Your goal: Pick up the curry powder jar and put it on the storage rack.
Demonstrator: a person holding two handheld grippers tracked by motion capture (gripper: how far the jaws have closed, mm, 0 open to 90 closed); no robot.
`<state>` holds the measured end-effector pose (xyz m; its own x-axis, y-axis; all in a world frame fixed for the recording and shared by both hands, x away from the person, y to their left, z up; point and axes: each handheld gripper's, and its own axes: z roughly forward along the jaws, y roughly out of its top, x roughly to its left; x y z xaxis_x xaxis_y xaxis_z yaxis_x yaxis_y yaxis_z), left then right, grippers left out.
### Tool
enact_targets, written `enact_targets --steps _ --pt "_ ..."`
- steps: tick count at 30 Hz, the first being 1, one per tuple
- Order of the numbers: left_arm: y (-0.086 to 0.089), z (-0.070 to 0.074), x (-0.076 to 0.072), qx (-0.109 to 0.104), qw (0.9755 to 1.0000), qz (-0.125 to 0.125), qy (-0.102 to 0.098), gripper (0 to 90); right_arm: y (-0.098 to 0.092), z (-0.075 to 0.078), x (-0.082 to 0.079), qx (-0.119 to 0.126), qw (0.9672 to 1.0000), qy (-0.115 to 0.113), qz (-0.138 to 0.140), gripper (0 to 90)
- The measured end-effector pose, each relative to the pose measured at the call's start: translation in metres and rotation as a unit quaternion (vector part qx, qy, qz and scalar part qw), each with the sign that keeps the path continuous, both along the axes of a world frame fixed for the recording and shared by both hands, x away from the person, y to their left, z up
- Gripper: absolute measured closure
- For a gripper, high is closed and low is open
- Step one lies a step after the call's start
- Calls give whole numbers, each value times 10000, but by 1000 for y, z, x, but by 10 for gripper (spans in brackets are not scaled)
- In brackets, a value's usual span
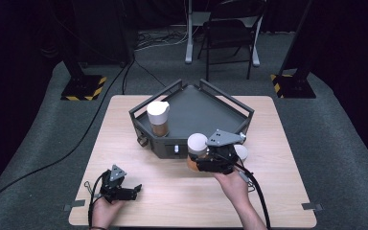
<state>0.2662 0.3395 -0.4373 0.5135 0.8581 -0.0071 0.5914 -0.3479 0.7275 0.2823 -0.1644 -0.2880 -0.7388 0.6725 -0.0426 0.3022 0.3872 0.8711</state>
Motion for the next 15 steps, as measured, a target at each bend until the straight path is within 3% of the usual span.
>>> enact_targets --steps 15 --pt "0 0 0 -1 10000 -2 0 30 3 16 15 122 9998 -106 -150 341"
